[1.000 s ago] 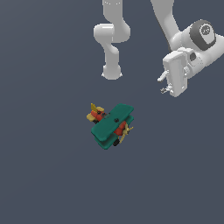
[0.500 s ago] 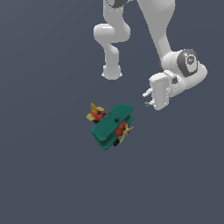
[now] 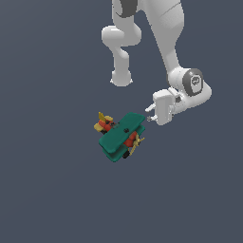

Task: Pick up the object and move it to a goal position.

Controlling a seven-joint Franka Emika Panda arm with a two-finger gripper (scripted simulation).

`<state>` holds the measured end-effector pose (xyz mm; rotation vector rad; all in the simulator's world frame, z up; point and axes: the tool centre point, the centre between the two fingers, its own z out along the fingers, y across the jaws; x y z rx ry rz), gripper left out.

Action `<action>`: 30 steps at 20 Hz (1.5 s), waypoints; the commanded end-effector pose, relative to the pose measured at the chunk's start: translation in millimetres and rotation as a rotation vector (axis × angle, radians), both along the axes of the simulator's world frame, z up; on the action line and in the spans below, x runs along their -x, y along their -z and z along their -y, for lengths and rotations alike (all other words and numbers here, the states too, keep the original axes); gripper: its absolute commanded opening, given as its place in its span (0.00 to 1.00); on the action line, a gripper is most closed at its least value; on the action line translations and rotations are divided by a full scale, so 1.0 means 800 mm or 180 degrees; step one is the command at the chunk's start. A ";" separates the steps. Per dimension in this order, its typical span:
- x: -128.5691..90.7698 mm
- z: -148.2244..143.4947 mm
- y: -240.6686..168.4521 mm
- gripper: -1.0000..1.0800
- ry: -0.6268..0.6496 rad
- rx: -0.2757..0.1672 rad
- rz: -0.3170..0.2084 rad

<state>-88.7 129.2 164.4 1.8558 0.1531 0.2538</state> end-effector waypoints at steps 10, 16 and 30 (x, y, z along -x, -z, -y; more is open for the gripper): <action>0.001 0.010 0.011 0.62 0.0035 0.0045 -0.0033; 0.005 0.015 0.017 0.62 0.0063 0.0099 -0.0040; -0.002 0.052 0.027 0.62 0.0065 0.0105 -0.0040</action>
